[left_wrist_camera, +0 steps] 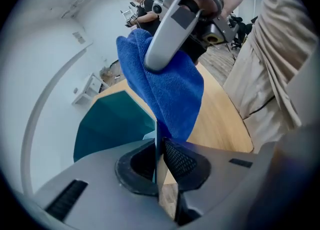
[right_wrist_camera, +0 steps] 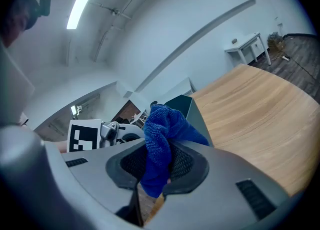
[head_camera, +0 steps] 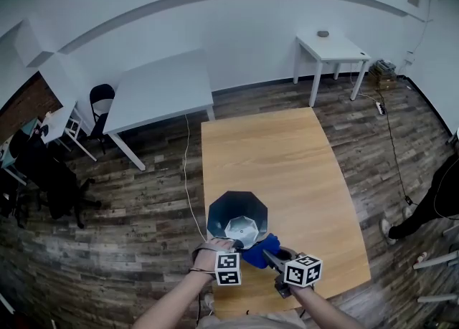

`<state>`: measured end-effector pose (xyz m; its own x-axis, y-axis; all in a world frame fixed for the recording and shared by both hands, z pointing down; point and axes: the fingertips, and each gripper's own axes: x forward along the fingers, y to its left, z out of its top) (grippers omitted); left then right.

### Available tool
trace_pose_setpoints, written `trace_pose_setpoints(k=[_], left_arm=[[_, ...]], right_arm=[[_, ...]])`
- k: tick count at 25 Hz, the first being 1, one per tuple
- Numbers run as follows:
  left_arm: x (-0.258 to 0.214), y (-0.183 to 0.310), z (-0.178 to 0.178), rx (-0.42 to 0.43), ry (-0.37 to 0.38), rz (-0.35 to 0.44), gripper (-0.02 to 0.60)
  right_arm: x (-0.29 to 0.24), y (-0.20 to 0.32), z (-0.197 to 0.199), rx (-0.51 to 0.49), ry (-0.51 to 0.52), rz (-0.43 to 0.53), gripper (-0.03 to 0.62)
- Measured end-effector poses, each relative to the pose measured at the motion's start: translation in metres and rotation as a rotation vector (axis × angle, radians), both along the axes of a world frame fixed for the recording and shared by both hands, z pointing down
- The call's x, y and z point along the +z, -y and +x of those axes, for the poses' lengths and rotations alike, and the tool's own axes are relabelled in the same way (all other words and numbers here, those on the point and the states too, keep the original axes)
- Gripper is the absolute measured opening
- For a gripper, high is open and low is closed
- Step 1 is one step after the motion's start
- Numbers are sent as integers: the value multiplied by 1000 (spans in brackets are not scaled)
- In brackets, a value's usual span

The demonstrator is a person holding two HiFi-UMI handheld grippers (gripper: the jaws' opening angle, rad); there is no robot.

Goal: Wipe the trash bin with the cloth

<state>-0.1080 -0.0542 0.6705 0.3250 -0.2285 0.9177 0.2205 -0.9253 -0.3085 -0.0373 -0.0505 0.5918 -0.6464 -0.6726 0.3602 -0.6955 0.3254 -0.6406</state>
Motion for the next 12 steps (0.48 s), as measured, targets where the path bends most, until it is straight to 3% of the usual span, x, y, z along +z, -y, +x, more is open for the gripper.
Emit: trace_pose_setpoints(k=[12], left_arm=[[3,-4,10,-18,-5,-6,40]], right_arm=[[21,26,-5,-73,42,16,80]])
